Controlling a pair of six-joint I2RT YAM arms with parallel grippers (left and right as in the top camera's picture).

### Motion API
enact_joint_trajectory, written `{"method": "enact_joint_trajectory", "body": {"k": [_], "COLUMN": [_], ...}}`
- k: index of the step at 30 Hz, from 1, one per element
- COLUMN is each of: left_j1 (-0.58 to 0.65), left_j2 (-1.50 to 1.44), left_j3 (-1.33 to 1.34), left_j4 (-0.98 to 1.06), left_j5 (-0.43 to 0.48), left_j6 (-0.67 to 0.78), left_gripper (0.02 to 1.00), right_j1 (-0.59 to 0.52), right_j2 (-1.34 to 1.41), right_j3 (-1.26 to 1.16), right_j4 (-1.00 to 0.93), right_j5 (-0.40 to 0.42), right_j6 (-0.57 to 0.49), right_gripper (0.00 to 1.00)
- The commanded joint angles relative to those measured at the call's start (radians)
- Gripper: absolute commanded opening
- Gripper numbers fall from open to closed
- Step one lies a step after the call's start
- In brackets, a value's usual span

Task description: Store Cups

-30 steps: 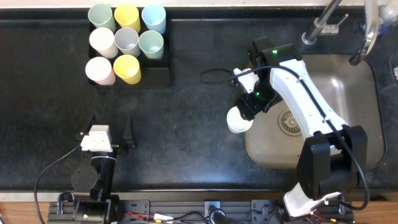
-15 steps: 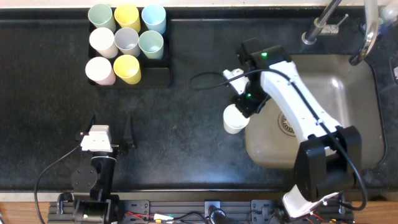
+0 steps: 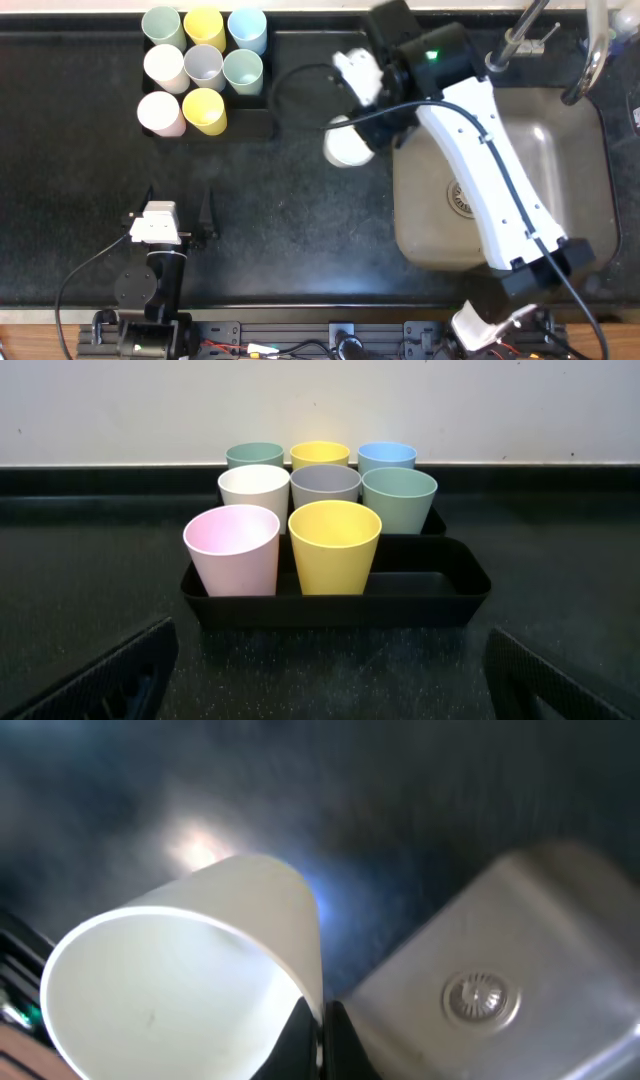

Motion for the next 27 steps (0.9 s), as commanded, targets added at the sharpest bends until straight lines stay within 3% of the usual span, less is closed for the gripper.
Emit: {"method": "enact_joint_trajectory", "body": {"k": [1,5,8,14,27], "left_j1": [0.009,0.009,0.009,0.009,0.009], "left_j2": [-0.01,-0.01,-0.01,-0.01,-0.01], "left_j3": [-0.001,-0.001,-0.001,-0.001,-0.001], "left_j4": [-0.003,-0.003,-0.003,-0.003,-0.003], "left_j5": [0.006,0.006,0.006,0.006,0.006], "left_j6": [0.022,0.022,0.022,0.022,0.022], "left_gripper": [0.998,1.0,0.998,0.998,1.0], "right_j1": [0.075,0.122,0.158,0.207,0.195], "right_j2": [0.155,0.282,0.339,0.386,0.48], "right_j3": [0.23,0.418,0.481,0.483,0.483], "right_j4": [-0.019,-0.024,-0.011,0.079,0.16], "right_j5": [-0.005,0.061,0.065,0.065,0.071], "right_j6": [0.054,0.084,0.101,0.148,0.159], "right_gripper": [0.045,0.042,0.045,0.045,0.045]}}
